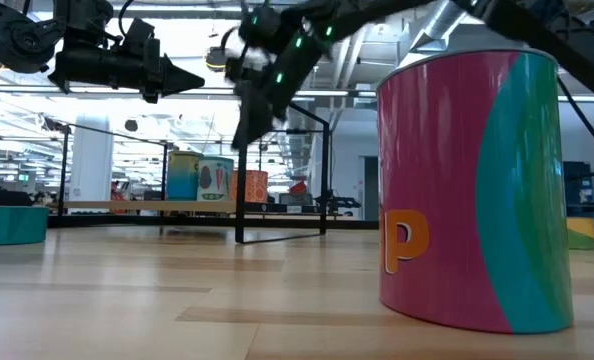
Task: Pick and place cans onto a shelf
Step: Put the small canned pickles on the shelf
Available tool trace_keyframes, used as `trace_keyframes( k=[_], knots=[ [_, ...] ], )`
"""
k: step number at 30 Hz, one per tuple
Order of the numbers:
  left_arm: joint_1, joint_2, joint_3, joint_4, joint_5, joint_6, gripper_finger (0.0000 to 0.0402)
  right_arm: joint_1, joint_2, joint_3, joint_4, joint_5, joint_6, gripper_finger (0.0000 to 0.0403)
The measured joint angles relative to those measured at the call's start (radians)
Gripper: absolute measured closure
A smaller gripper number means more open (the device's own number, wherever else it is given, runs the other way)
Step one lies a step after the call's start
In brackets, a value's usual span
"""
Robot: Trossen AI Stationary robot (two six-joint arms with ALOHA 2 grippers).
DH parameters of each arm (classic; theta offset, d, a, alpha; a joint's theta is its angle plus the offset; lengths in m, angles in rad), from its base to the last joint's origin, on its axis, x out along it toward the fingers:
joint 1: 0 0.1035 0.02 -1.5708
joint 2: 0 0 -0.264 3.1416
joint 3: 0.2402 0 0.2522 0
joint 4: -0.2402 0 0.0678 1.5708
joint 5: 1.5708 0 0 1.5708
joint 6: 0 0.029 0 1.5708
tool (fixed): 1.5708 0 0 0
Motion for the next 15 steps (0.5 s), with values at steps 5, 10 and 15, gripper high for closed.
trace_keyframes(
  k=[5,10,15],
  knots=[
    [0.000,0.000,0.000,-0.006,0.000,0.000,0.0400,0.024,-0.117,0.000,-0.085,0.046,-0.094,0.0318],
    [-0.002,0.000,0.000,-0.035,0.001,-0.006,0.0400,0.038,-0.304,-0.152,-0.069,-0.060,-0.138,0.0391],
    [-0.027,0.000,0.000,-0.063,0.001,-0.005,0.0400,0.043,-0.541,-0.517,0.194,-0.053,-0.100,0.0395]
  ],
)
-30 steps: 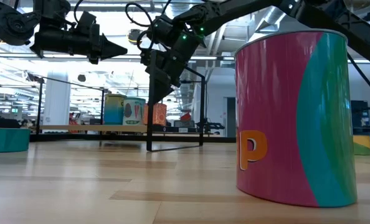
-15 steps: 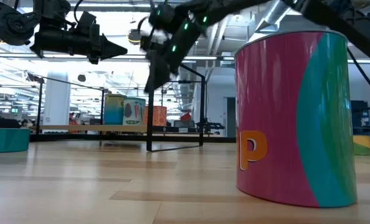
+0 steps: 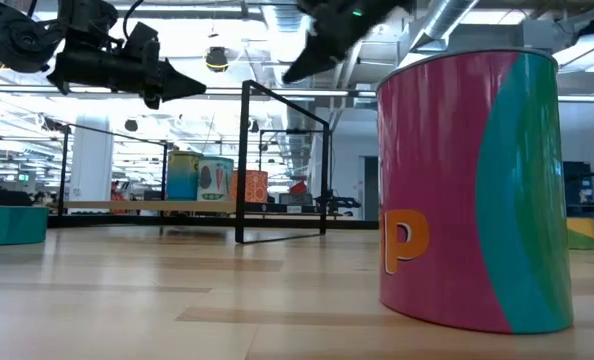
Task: Pick and place cans onto a shelf
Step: Put the small canned pickles on the shelf
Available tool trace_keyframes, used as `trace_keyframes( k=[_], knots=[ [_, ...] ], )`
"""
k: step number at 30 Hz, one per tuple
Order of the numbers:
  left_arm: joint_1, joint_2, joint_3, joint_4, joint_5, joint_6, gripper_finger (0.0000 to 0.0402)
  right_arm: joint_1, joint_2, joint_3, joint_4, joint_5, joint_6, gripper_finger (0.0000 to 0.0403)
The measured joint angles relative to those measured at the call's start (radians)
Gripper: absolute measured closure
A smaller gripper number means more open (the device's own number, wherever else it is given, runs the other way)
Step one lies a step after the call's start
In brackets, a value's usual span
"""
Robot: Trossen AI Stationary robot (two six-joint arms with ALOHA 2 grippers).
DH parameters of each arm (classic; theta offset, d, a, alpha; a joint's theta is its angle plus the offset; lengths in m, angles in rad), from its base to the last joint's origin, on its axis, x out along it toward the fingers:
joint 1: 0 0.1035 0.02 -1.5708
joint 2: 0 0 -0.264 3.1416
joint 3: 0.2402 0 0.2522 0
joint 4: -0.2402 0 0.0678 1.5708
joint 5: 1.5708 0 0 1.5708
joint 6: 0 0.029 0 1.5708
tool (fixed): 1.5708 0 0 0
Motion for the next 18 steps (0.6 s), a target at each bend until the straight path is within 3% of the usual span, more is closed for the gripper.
trace_keyframes(
  k=[7,14,18],
  knots=[
    [-0.113,0.000,0.000,-0.026,0.000,0.042,0.0400,0.003,-0.299,-0.529,0.520,0.002,0.084,0.0393],
    [-0.258,0.001,0.000,-0.077,-0.006,0.031,0.0400,-0.059,-0.552,-0.936,0.836,0.026,0.099,0.0398],
    [-0.356,0.000,0.005,-0.149,-0.050,0.013,0.0400,-0.137,-0.658,-1.091,0.959,0.011,0.121,0.0397]
  ],
)
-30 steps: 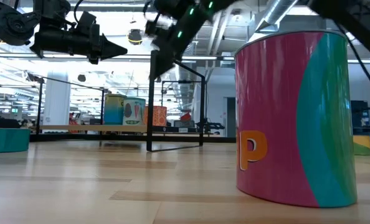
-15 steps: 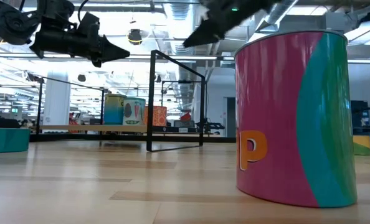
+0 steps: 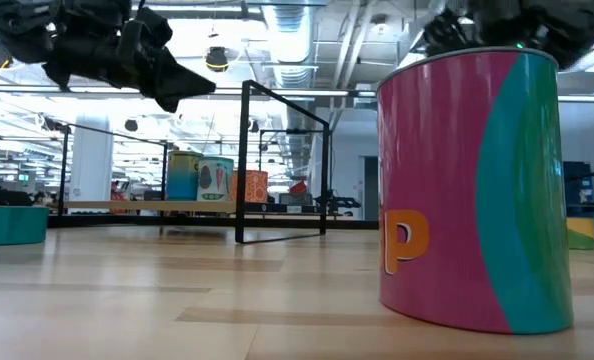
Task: Pick and place cans onto a shelf
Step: Put the small canned pickles on the shelf
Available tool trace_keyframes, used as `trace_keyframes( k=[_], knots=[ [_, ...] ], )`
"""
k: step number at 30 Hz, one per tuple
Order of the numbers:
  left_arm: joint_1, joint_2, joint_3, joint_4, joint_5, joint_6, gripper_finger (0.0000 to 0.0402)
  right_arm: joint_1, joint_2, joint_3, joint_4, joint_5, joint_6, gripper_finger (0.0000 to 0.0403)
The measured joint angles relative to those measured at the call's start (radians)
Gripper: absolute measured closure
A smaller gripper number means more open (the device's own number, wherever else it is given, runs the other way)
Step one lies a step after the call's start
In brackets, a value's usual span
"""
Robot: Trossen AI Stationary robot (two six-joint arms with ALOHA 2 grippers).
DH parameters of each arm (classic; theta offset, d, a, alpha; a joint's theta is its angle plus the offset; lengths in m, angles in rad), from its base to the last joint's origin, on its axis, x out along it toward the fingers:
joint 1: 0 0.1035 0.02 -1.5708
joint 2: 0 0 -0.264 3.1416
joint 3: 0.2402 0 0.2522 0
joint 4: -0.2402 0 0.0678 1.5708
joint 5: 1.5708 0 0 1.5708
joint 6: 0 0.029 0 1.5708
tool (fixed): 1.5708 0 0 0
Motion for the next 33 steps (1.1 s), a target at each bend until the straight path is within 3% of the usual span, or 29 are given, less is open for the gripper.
trace_keyframes(
  k=[8,12,17,24,33],
  knots=[
    [-0.290,0.003,0.144,-0.454,-0.406,-0.074,0.0400,-0.222,-0.063,-0.106,0.100,-0.262,0.023,0.0397],
    [-0.428,0.002,0.235,-0.743,-0.496,-0.259,0.0400,-0.307,-0.039,-0.106,0.147,-0.383,0.017,0.0397],
    [-0.605,0.002,0.318,-1.058,-0.647,-0.613,0.0400,-0.389,-0.029,-0.106,0.229,-0.475,0.016,0.0397],
    [-0.809,0.012,0.337,-1.174,-0.693,-0.936,0.0383,-0.460,-0.029,-0.106,0.291,-0.483,0.020,0.0395],
    [-0.914,0.114,0.337,-1.214,-0.686,-1.020,0.0314,-0.478,-0.029,-0.106,0.393,-0.486,0.021,0.0394]
  ],
)
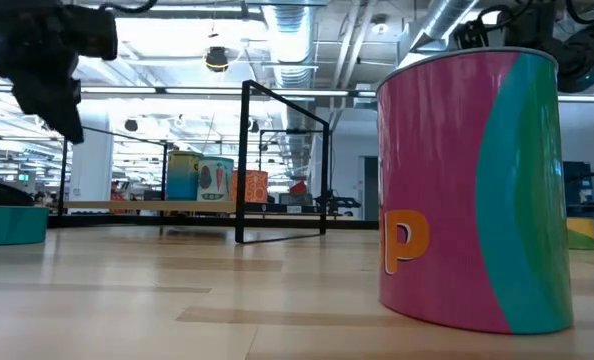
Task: Pick and place cans onto a shelf
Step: Put the small canned pickles on the shelf
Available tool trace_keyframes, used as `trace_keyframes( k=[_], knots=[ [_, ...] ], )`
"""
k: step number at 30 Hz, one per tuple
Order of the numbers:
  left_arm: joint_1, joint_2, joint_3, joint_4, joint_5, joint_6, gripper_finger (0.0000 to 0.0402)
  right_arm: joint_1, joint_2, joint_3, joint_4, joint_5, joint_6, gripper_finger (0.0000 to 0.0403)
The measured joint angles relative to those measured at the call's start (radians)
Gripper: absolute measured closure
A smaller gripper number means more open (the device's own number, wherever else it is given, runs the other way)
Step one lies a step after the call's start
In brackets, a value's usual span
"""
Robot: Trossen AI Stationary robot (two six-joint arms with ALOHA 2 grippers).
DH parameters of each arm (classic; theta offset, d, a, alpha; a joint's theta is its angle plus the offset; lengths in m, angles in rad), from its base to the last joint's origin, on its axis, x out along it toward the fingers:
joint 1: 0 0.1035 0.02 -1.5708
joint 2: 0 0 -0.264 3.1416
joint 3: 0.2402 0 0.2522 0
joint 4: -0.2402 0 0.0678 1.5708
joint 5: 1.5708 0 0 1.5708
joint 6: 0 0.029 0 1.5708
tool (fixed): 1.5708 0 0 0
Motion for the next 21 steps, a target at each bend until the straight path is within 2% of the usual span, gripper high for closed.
trace_keyframes(
  k=[12,21],
  knots=[
    [-0.046,0.181,0.000,-0.021,0.051,-0.045,0.0281,0.002,0.000,0.002,0.027,0.000,0.000,0.0393],
    [-0.045,0.196,0.000,-0.024,0.055,-0.044,0.0280,0.002,0.001,0.002,0.029,0.000,0.010,0.0393]
  ],
)
